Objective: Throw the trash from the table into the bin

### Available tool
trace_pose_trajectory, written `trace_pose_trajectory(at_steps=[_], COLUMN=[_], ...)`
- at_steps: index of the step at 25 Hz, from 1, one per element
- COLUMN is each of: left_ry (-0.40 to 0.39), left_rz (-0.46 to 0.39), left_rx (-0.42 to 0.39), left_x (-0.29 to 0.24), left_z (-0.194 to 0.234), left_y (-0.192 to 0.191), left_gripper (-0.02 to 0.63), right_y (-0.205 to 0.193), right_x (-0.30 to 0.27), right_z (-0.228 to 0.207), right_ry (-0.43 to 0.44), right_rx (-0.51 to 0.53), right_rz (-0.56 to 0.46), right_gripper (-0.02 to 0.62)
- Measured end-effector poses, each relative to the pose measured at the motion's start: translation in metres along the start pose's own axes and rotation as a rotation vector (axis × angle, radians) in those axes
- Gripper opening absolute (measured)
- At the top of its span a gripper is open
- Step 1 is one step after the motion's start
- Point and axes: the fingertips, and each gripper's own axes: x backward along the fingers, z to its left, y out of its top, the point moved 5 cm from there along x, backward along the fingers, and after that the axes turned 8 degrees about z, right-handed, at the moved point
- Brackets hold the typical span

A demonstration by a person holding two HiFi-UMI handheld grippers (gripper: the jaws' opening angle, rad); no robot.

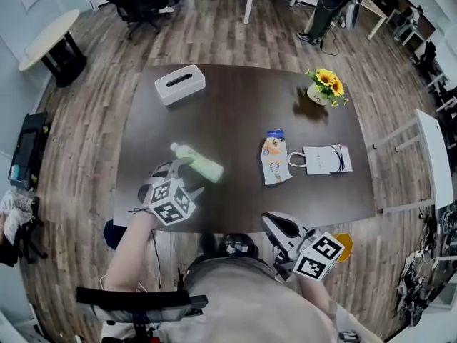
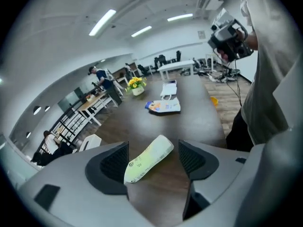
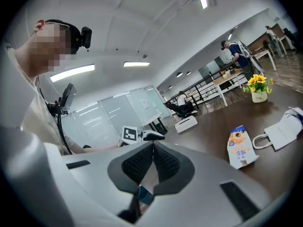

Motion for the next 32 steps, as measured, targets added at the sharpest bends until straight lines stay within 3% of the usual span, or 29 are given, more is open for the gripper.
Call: trace_pose_trajectory(at_steps=[6, 13, 21, 28, 32], left_ry=[-0.073, -0.184, -0.287, -0.291, -0.293], left_rz=[0.222, 0.360, 0.400, 0.407, 0.422], left_rx=[-0.240, -0.399, -0.385, -0.404, -0.325], left_x=[-0.067, -0.119, -0.146, -0.154, -0.152], left_z=[0.006, 0.002, -0.003, -0.005, -0.006], left_y=[-0.013, -0.018, -0.017, -0.012, -0.013], left_gripper=[0.362, 0.364, 0.362, 0.362, 0.362], right_y=[0.002, 0.005, 0.005, 0.000, 0.000], right_x=[-0.003, 0.009, 0.031, 0.041, 0.044], right_z=[-0.011, -0.017, -0.028, -0.030, -0.023], right_ry=[-0.048, -0.087, -0.137, -0.156, -0.154], right_rx=[-0.026, -0.039, -0.061, -0.066, -0.056], right_rz=[0.003, 0.008, -0.011, -0.019, -0.021], right_gripper=[0.014, 0.014, 0.014, 0.014, 0.014])
